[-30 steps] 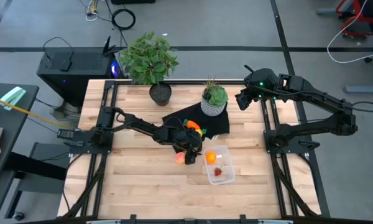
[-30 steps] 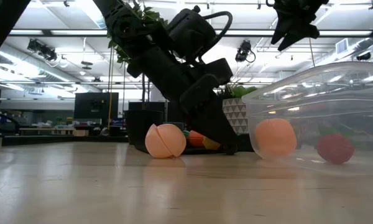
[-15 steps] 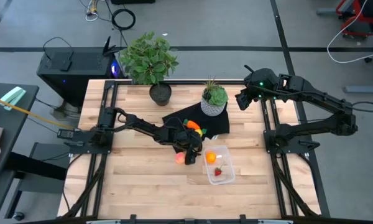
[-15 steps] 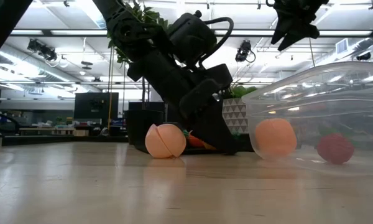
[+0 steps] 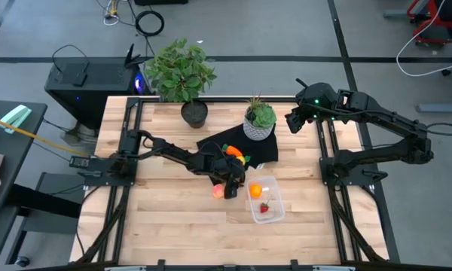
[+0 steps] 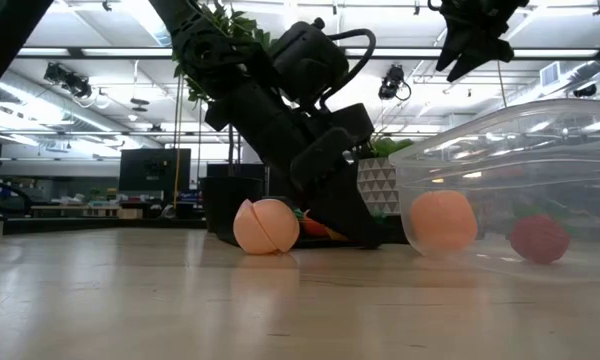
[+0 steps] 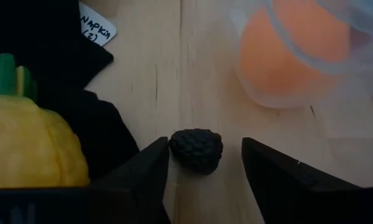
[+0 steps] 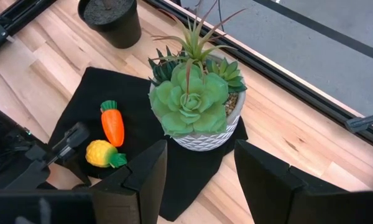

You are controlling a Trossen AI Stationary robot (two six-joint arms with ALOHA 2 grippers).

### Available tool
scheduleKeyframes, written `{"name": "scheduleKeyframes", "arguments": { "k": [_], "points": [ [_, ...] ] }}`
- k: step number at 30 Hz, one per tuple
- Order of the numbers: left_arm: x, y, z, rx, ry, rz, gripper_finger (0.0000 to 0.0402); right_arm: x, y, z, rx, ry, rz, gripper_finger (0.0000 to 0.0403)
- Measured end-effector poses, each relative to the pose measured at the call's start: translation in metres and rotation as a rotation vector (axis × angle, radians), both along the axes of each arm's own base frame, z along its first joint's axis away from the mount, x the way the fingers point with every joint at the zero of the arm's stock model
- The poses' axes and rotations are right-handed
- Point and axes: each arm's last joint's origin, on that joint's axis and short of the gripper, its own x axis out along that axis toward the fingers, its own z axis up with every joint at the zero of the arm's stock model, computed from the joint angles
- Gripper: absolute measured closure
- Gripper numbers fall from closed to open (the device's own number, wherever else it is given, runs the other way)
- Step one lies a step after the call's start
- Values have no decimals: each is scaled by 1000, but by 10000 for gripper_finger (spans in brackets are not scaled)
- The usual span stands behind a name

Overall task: Pick and placing Produce into tupperware
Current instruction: Put the blackberry into the transparent bin

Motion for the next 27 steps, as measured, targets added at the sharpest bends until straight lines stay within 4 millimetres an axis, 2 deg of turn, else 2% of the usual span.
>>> {"name": "scheduleKeyframes", "arguments": {
  "k": [11,18,27],
  "points": [
    [0,0,0,7,0,9,286,0,0,0,0,0,0,208],
    [6,1,7,17,-30,34,281,0,0,0,0,0,0,208],
    [28,12,38,82,-108,48,295,0,0,0,0,0,0,208]
  ]
}}
